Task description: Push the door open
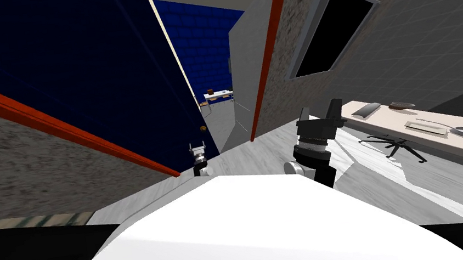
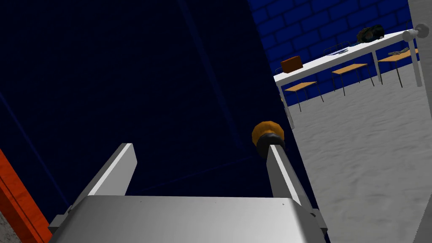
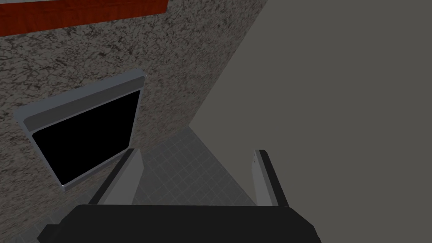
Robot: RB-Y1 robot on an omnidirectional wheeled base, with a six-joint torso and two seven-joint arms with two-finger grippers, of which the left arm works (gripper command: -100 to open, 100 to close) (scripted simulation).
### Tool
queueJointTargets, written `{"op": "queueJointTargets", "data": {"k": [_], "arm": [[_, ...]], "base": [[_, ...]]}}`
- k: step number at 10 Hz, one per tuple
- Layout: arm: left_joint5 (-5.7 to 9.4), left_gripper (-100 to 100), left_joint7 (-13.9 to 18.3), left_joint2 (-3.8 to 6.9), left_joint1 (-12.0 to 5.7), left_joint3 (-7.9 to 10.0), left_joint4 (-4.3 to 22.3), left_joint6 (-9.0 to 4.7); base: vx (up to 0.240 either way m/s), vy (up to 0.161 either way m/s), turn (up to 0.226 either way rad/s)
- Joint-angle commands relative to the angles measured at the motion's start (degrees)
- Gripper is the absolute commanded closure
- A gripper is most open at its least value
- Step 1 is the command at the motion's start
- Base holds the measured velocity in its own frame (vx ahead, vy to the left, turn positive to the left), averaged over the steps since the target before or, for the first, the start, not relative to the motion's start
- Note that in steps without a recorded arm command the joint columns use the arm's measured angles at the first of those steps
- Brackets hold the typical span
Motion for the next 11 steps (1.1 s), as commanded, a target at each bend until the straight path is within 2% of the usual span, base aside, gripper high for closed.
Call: {"op": "queueJointTargets", "data": {"k": [1,5,6,8,11], "arm": [[1.28,-100,1.60,-0.37,-0.55,0.06,2.00,-0.33],[4.17,-100,5.27,-0.97,-2.06,0.29,7.05,-1.18],[4.17,-100,5.27,-0.97,-2.06,0.29,7.05,-1.18],[6.15,-100,7.78,-1.47,-3.09,0.45,10.49,-1.75],[8.01,-100,10.15,-1.99,-4.07,0.59,13.75,-2.30]], "base": [[0.077,0.061,-0.112],[0.072,0.062,-0.104],[0.041,0.048,-0.043],[0.051,0.055,-0.131],[0.076,0.074,-0.099]]}}
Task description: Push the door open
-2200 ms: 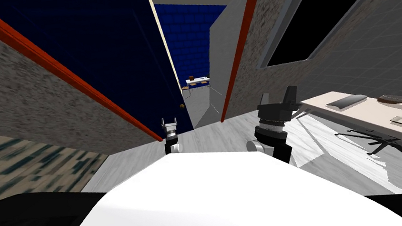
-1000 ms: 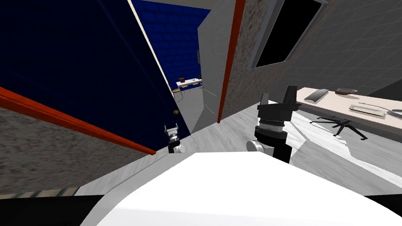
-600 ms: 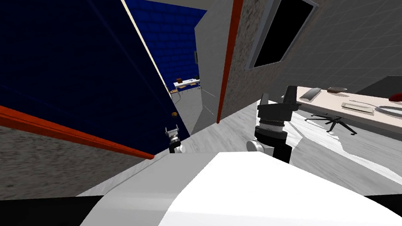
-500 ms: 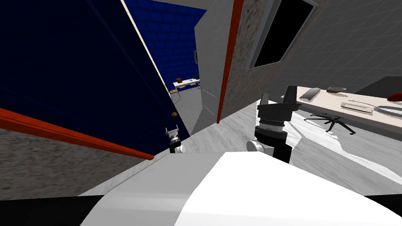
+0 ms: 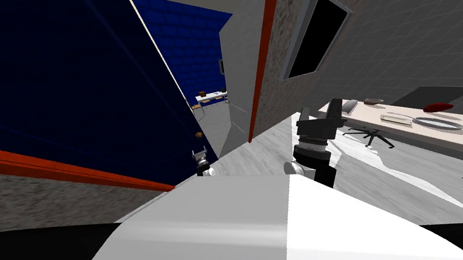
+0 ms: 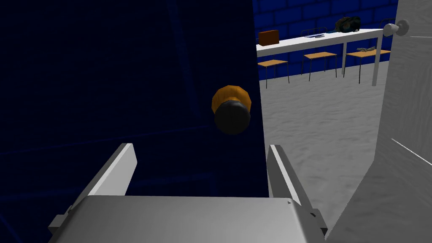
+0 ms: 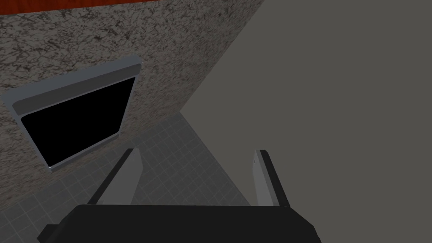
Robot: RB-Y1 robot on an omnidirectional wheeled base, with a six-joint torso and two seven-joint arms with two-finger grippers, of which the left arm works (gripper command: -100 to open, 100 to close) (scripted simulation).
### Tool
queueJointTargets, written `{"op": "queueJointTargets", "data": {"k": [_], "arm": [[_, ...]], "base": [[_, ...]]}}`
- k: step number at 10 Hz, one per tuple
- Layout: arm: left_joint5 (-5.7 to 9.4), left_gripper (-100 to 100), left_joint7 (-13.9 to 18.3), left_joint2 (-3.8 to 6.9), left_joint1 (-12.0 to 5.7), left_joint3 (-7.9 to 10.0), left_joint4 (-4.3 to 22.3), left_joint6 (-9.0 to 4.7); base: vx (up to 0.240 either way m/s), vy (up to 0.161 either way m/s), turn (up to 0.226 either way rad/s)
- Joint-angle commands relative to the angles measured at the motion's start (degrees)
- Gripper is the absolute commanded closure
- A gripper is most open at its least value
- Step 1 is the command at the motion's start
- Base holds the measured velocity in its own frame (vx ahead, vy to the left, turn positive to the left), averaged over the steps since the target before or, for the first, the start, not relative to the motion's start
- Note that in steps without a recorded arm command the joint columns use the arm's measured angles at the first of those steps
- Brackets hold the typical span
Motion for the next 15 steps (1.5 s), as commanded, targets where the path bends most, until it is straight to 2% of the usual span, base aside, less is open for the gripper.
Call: {"op": "queueJointTargets", "data": {"k": [1,2,7,8,9,11,13,15], "arm": [[1.46,-100,1.67,-0.57,-0.76,0.17,2.23,-0.23],[2.46,-100,2.93,-0.93,-1.27,0.25,3.96,-0.52],[5.33,-100,6.58,-2.19,-2.78,0.48,8.99,-1.37],[4.92,-100,5.93,-2.09,-2.58,0.43,8.28,-1.26],[5.07,-100,6.45,-1.01,-2.48,0.48,8.68,-1.57],[5.18,-100,6.94,-0.17,-2.26,0.55,9.07,-1.93],[5.31,-100,7.48,0.09,-2.02,0.62,9.49,-2.32],[5.42,-100,7.95,-0.23,-1.81,0.69,9.86,-2.67]], "base": [[0.088,0.081,-0.119],[0.091,0.092,-0.184],[0.065,0.067,-0.087],[0.022,0.030,-0.023],[0.099,0.084,-0.021],[0.191,0.129,-0.048],[0.222,0.129,-0.030],[0.174,0.107,-0.039]]}}
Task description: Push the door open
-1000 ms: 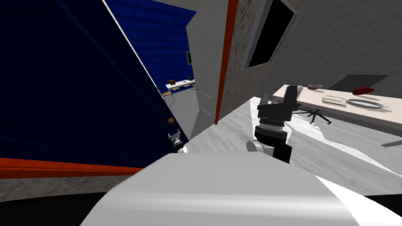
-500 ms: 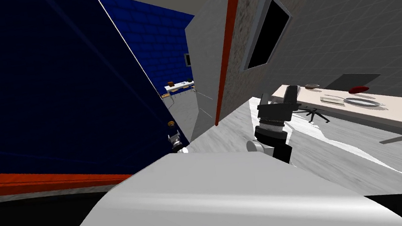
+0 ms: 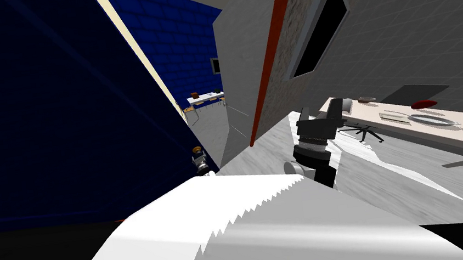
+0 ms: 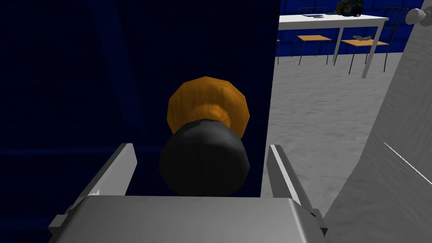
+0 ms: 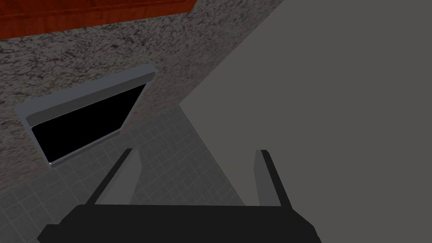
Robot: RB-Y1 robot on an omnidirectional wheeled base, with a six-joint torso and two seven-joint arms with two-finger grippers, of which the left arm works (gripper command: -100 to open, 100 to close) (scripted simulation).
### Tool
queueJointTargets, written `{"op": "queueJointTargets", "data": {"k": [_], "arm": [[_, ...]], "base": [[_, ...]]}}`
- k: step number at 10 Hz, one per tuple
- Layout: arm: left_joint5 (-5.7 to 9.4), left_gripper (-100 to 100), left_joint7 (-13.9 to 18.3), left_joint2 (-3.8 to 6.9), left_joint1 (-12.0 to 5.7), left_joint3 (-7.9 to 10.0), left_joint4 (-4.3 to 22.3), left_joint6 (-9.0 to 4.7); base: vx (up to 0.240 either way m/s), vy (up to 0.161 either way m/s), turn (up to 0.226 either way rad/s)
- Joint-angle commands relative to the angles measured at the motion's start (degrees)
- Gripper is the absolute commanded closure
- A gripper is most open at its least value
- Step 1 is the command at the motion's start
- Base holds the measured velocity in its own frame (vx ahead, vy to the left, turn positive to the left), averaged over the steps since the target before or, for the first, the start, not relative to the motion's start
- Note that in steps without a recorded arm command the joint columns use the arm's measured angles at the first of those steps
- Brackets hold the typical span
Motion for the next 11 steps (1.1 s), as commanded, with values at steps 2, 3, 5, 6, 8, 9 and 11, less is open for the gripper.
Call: {"op": "queueJointTargets", "data": {"k": [2,3,5,6,8,9,11], "arm": [[0.03,-100,0.31,-0.28,0.03,0.01,0.39,-0.27],[0.03,100,0.31,-0.28,0.03,0.01,0.39,-0.27],[0.03,100,0.31,-0.28,0.03,0.01,0.39,-0.27],[0.03,100,0.31,-0.28,0.03,0.01,0.39,-0.27],[0.03,100,0.31,-0.28,0.03,0.01,0.39,-0.27],[1.03,100,-0.02,0.48,0.43,1.41,-0.19,-0.37],[2.03,100,-0.38,0.91,1.09,2.78,-0.74,-0.63]], "base": [[0.118,0.094,-0.018],[-0.009,-0.010,-0.003],[-0.015,-0.015,0.000],[0.000,0.000,0.000],[0.000,0.000,0.000],[0.099,0.029,-0.092],[0.181,0.059,-0.070]]}}
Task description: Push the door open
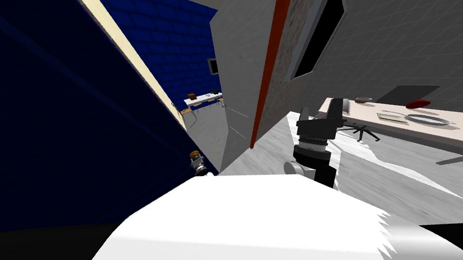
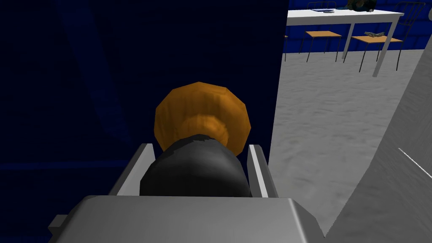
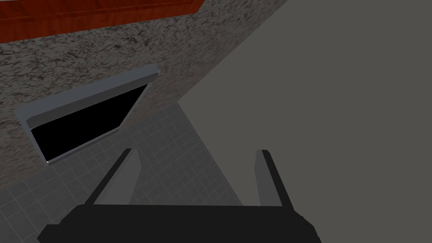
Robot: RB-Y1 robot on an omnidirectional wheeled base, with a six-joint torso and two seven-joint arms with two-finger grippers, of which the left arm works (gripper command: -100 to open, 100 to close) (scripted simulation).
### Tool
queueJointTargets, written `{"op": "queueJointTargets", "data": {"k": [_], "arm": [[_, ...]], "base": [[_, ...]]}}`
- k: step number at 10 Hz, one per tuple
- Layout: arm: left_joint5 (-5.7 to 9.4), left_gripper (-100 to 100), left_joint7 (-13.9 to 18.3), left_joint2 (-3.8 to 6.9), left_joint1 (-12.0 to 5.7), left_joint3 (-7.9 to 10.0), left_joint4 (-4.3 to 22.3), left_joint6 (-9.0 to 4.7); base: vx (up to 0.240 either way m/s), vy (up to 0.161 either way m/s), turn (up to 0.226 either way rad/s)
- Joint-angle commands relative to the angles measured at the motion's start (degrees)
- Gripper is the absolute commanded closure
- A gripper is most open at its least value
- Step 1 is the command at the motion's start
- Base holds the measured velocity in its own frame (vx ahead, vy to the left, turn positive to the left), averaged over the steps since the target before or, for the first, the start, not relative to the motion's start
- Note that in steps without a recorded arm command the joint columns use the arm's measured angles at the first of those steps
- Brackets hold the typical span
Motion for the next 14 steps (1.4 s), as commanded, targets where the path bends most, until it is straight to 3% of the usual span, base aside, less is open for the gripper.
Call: {"op": "queueJointTargets", "data": {"k": [1,6,14], "arm": [[0.95,100,0.24,1.15,-0.50,1.67,0.44,-1.38],[4.27,100,-0.93,1.72,1.67,6.17,-1.37,-2.22],[8.49,100,-2.43,1.28,4.42,11.91,-3.68,-3.29]], "base": [[0.198,0.056,-0.051],[0.168,0.078,-0.076],[0.124,0.075,-0.058]]}}
